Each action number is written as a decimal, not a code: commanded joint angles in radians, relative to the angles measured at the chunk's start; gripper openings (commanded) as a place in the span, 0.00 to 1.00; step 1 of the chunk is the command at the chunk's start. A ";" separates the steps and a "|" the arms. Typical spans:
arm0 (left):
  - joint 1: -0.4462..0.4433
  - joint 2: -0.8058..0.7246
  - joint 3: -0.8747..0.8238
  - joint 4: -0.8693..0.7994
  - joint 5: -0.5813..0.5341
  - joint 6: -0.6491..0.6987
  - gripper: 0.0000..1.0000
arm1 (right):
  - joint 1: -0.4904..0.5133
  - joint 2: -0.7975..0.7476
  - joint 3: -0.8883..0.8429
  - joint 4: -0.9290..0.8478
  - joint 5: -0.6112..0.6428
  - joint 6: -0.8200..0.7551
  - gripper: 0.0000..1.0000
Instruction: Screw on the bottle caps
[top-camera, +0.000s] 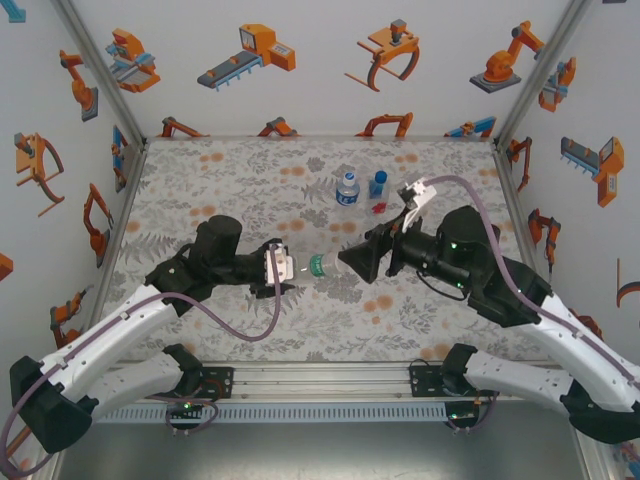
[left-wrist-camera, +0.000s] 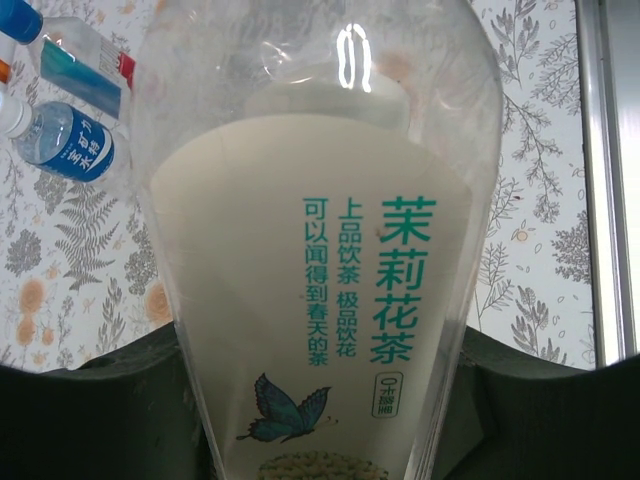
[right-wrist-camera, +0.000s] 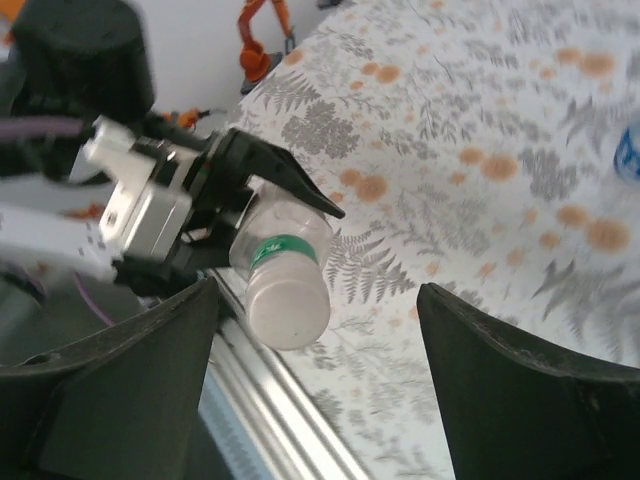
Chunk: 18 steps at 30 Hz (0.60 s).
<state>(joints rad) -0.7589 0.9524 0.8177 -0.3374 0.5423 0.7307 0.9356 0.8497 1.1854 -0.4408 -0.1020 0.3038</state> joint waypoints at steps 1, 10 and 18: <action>-0.003 -0.021 0.041 -0.021 0.052 -0.017 0.00 | -0.004 -0.003 0.036 -0.032 -0.231 -0.465 0.70; -0.003 -0.027 0.050 -0.059 0.104 -0.011 0.00 | -0.003 0.109 0.157 -0.266 -0.435 -0.888 0.61; -0.003 -0.028 0.054 -0.072 0.109 -0.015 0.00 | -0.003 0.153 0.151 -0.210 -0.422 -0.887 0.54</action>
<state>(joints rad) -0.7589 0.9390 0.8360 -0.3908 0.6136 0.7288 0.9356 0.9966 1.3121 -0.6731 -0.4976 -0.5404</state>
